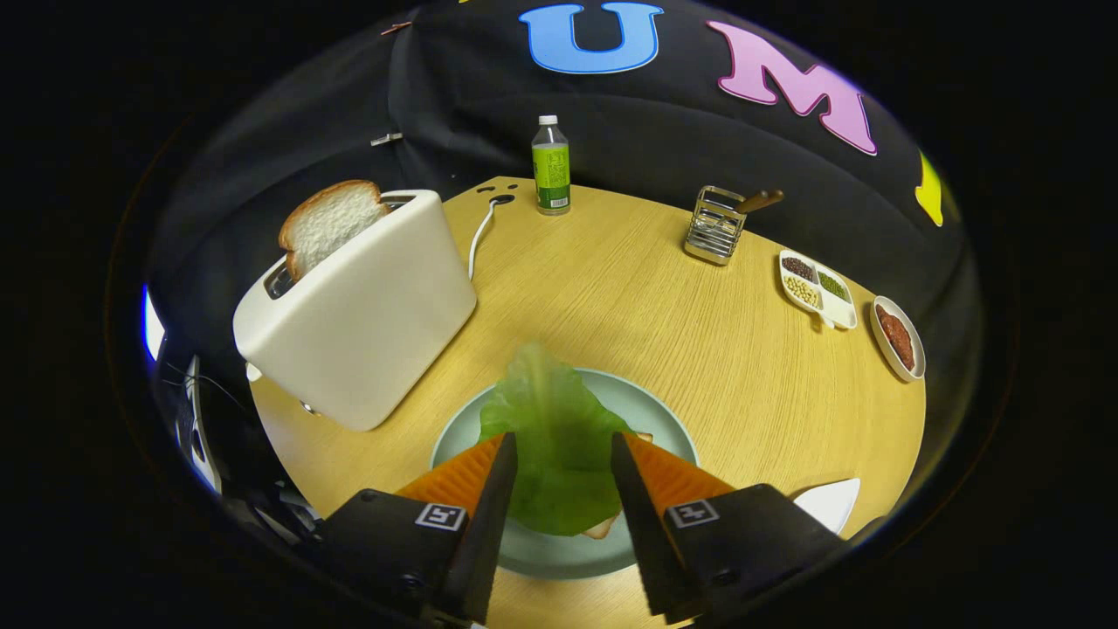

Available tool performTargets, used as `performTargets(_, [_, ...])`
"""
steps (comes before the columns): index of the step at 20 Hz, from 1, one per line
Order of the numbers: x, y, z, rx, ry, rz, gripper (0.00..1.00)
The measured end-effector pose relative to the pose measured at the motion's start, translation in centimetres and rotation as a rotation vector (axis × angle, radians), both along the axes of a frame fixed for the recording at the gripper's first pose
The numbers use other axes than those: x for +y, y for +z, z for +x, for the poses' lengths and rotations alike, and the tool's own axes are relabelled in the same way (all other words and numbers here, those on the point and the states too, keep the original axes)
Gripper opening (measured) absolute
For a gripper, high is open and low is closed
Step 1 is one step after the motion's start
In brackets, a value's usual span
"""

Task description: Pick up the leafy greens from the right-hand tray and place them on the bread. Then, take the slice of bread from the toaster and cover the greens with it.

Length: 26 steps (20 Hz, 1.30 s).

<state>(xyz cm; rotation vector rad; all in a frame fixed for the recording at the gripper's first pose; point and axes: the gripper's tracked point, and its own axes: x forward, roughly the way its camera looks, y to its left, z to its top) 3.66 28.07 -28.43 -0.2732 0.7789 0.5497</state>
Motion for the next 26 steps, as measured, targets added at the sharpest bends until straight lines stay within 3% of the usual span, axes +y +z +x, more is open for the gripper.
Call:
performTargets(2, [0.3, 0.7, 0.0, -0.013, -0.004, 0.015, 0.84])
performTargets(3, [0.4, 1.4, -0.1, -0.027, -0.003, 0.027, 0.99])
performTargets(7, [1.9, 5.3, 0.0, -0.110, 0.021, 0.080, 1.00])
performTargets(17, [11.8, 17.0, -1.7, -0.261, 0.207, 0.250, 1.00])
performTargets(26, [18.8, 17.5, -3.4, -0.226, 0.261, 0.296, 1.00])
